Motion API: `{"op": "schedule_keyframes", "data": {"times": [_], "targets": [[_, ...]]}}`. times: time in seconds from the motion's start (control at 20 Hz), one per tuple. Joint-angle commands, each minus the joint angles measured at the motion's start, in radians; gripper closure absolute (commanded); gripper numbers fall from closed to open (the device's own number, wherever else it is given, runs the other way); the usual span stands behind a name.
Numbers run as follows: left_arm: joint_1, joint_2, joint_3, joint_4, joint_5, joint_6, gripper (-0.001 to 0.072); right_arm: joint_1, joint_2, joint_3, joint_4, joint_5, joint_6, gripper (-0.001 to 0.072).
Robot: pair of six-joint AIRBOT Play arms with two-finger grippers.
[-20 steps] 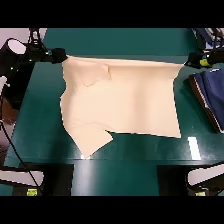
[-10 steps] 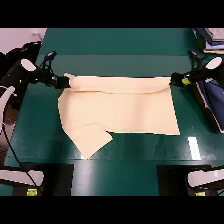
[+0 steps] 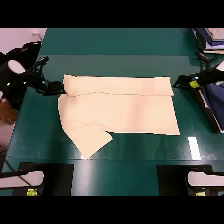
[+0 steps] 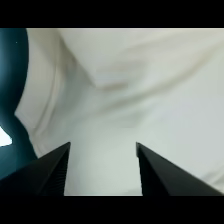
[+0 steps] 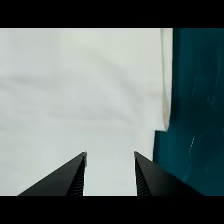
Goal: Fold the shirts.
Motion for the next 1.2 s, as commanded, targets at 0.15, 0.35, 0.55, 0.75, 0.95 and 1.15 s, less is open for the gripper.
{"op": "schedule_keyframes", "data": {"times": [0.15, 0.35, 0.55, 0.75, 0.95, 1.15], "targets": [[0.011, 0.382, -0.462, 0.009, -0.054, -0.17, 0.0228, -0.134, 0.224, -0.205, 0.085, -0.008, -0.061, 0.0344], [0.011, 0.506, -0.664, -0.058, -0.045, -0.241, 0.0228, -0.15, 0.266, -0.24, 0.118, -0.04, -0.066, 0.0344], [0.011, 0.504, -0.735, -0.158, -0.015, -0.24, 0.0228, -0.15, 0.265, -0.238, 0.177, -0.04, -0.077, 0.0344], [0.011, 0.503, -0.797, -0.183, 0.038, -0.238, 0.0229, -0.15, 0.266, -0.238, 0.214, -0.032, -0.093, 0.0344], [0.011, 0.503, -0.843, -0.282, 0.1, -0.187, 0.023, -0.15, 0.266, -0.238, 0.215, -0.026, -0.093, 0.0344], [0.011, 0.502, -0.845, -0.317, 0.141, -0.168, 0.0232, -0.158, 0.266, -0.241, 0.195, 0.056, -0.116, 0.0344]]}}
